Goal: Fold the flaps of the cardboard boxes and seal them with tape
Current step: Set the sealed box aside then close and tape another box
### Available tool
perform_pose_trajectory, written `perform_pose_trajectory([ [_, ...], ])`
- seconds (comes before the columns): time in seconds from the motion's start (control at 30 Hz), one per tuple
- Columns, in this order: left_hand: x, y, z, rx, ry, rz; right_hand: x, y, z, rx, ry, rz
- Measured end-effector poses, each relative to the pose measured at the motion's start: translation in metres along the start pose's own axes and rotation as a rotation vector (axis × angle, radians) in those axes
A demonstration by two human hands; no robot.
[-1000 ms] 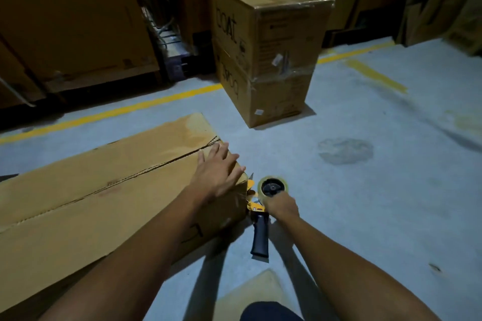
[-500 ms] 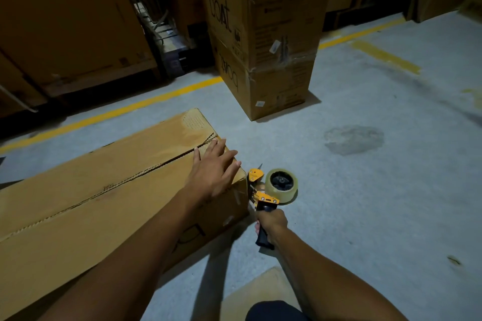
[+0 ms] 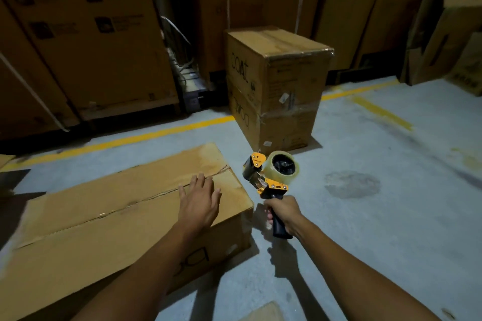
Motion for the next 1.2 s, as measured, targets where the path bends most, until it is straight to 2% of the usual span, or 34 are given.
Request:
perform_pose_trajectory([
  [0.13, -0.064, 0.021, -0.021, -0.005, -0.029, -0.097, -0.047, 0.025, 0.044, -0.105, 0.064, -0.122],
  [0.37, -0.199, 0.074, -0.064, 0.071, -0.053, -0.331, -0.079, 0.064, 0.142, -0.311, 0.217, -0.191],
  [0.5, -0.265, 0.109, -0.092, 0.222, -0.013, -0.405, -0.078, 0.088, 0.216, -0.459, 0.315, -0.239],
  [0.63, -0.287, 0.148, -0.133, 0.622, 0.285, -0.428, -0.074, 0.107, 0.285, -0.501, 0.415, -0.295],
  [0.73, -0.309, 0.174, -0.138, 0.769, 0.498, -0.671, -0.074, 0.120, 0.329, -0.503, 0.481, -0.339],
  [0.8, -0.324, 0.183, -0.138, 0.813, 0.574, -0.801, -0.078, 0.128, 0.354, -0.502, 0.530, -0.376],
  [0.93, -0.344, 0.191, -0.144, 0.897, 0.690, -0.938, -0.091, 0.138, 0.398, -0.500, 0.647, -0.509],
  [1.1, -0.377, 0.196, -0.124, 0.943, 1.253, -1.187, -0.107, 0.147, 0.442, -0.506, 0.765, -0.670],
  [1.2, -0.396, 0.190, -0.107, 0.824, 1.586, -1.215, -0.109, 0.153, 0.463, -0.520, 0.827, -0.732],
])
Point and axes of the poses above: each hand's wrist, its own y-axis away from the middle knuckle, its own z-axis out of the palm, x = y × z, the point moved 9 cm from there along -y, towards the middle knuckle, and after that the axes turned 1 degree about x, right-handed, at the moved point
